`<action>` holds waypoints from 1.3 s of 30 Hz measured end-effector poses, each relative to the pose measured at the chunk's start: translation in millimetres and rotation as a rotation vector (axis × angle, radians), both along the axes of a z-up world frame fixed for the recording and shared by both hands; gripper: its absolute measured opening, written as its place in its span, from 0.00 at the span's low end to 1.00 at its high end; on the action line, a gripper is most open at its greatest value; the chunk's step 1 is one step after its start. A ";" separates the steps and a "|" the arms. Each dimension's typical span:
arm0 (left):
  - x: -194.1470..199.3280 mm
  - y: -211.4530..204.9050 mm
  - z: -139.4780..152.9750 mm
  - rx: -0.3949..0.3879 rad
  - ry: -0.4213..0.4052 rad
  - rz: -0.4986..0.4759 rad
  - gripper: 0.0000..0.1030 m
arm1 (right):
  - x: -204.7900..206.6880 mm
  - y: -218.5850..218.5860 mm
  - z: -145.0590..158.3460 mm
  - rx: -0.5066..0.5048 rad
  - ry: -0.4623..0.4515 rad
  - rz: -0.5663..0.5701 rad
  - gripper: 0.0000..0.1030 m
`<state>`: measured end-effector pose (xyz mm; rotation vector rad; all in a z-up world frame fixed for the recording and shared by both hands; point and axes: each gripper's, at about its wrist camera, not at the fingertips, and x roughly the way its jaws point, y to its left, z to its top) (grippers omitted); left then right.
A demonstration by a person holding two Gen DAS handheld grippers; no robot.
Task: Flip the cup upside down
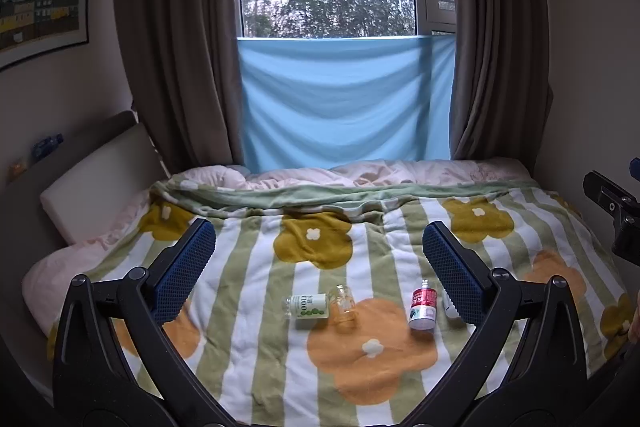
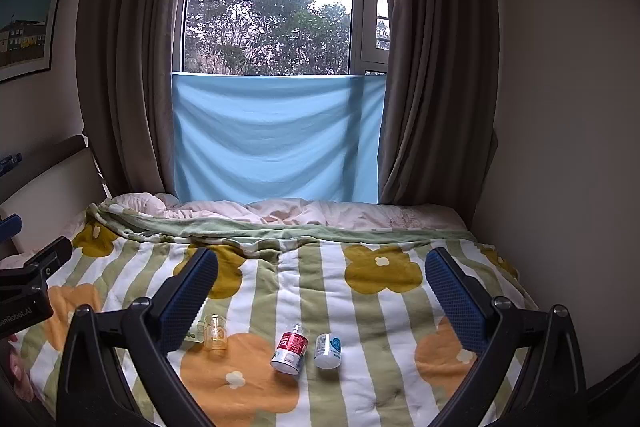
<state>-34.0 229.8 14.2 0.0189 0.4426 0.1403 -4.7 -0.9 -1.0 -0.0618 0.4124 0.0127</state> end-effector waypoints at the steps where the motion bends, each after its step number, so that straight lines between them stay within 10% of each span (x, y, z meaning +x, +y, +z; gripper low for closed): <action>1: -2.0 -0.4 -0.5 0.002 -0.003 -0.001 1.00 | -0.6 -0.1 0.2 0.001 -0.001 -0.001 1.00; 39: -15.5 4.6 -3.2 -0.034 -0.022 0.022 1.00 | -13.3 0.1 6.6 0.027 -0.013 0.013 1.00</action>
